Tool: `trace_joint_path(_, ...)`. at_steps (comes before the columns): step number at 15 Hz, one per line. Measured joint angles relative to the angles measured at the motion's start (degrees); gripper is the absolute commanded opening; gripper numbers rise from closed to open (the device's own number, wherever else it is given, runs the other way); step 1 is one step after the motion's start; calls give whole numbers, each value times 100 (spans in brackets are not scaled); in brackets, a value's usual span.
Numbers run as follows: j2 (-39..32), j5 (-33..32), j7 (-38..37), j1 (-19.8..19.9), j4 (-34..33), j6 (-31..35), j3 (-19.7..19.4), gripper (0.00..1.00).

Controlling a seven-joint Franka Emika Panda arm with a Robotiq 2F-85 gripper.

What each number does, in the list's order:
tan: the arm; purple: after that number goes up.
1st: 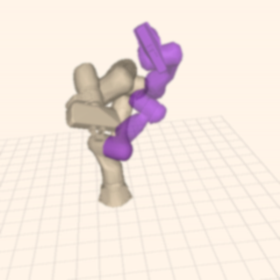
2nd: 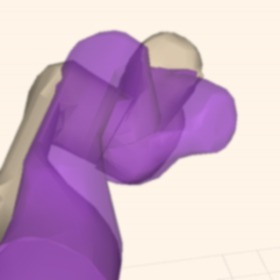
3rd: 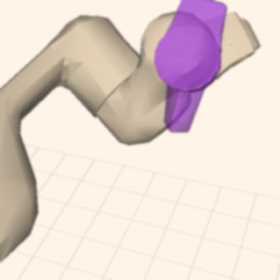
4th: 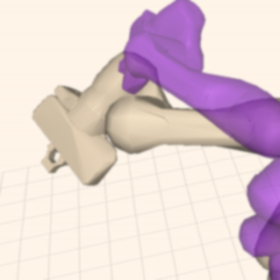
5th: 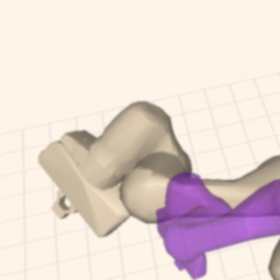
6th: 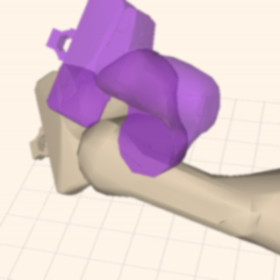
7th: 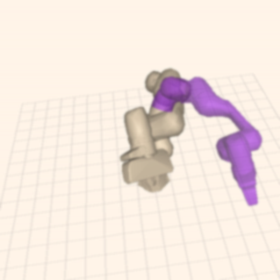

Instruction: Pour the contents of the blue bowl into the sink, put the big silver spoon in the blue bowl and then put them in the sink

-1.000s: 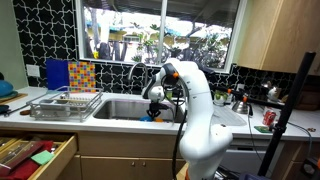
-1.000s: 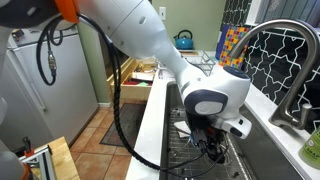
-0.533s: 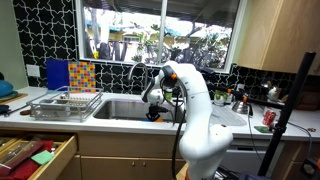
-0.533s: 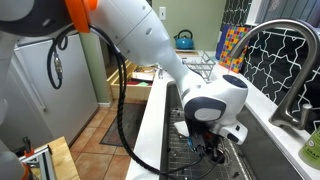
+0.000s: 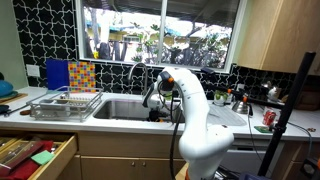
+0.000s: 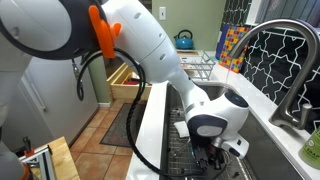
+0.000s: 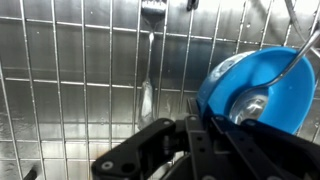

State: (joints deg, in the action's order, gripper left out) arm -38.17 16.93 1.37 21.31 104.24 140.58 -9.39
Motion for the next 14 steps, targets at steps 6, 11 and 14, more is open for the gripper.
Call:
trace_joint_path(6, -400, 446, -37, 231, -308, 267, 235, 1)
trace_joint_path(11, -489, 556, -149, 291, -455, 268, 290, 45)
trace_joint_path(14, -455, 584, -155, 298, -484, 268, 304, 67)
